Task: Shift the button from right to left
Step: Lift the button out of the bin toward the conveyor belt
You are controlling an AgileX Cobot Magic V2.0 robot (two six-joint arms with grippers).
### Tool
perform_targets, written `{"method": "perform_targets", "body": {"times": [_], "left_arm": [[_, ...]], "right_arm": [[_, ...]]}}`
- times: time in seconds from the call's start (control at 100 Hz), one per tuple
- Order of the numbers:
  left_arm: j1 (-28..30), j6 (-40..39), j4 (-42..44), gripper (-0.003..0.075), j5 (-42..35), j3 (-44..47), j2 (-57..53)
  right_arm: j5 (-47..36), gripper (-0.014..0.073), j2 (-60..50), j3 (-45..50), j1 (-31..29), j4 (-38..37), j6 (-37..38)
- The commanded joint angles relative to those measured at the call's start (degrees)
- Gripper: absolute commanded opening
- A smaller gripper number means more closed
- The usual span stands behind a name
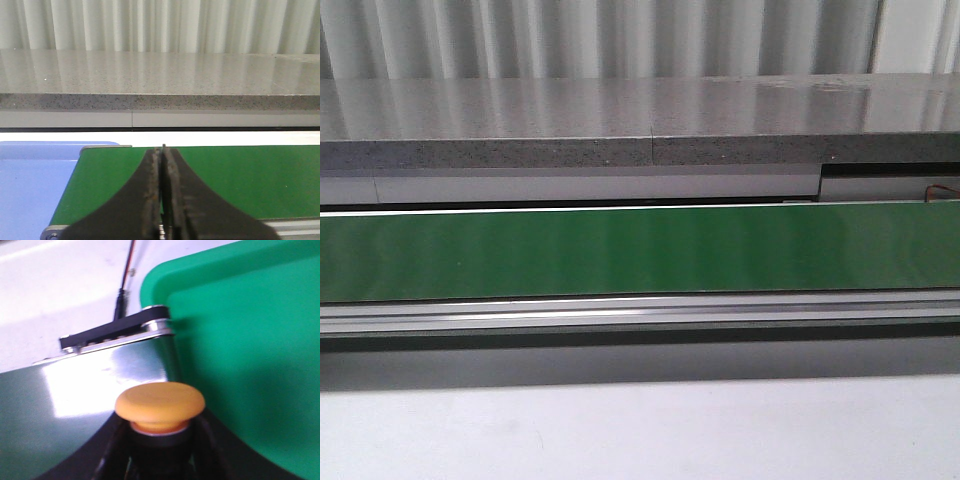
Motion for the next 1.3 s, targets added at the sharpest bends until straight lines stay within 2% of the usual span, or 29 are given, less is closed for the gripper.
{"method": "perform_targets", "body": {"times": [0.0, 0.36, 0.47, 1.08, 1.2, 1.29], "left_arm": [[-0.4, -0.3, -0.4, -0.002, -4.9, 1.4, -1.9], [-0.4, -0.3, -0.4, -0.002, -4.9, 1.4, -1.9], [-0.4, -0.3, -0.4, -0.002, -4.9, 1.4, -1.9], [-0.4, -0.3, -0.4, -0.002, -4.9, 1.4, -1.9], [-0.4, -0.3, -0.4, -0.002, -4.9, 1.4, -1.9], [-0.4, -0.3, -0.4, -0.002, -4.9, 1.4, -1.9]], "right_arm": [[0.0, 0.0195, -3.0, -1.2, 2.6, 1.1, 0.8], [-0.9, 0.0195, -3.4, -1.0, 11.1, -8.0, 8.0], [-1.3, 0.0195, -3.4, -1.0, 11.1, -9.9, 9.2], [0.0, 0.0199, 4.2, -0.8, 11.3, -9.4, 9.2], [0.2, 0.0259, 4.4, -0.8, 11.3, -9.4, 9.2], [0.2, 0.0364, 4.4, -0.8, 11.3, -9.4, 9.2]]}}
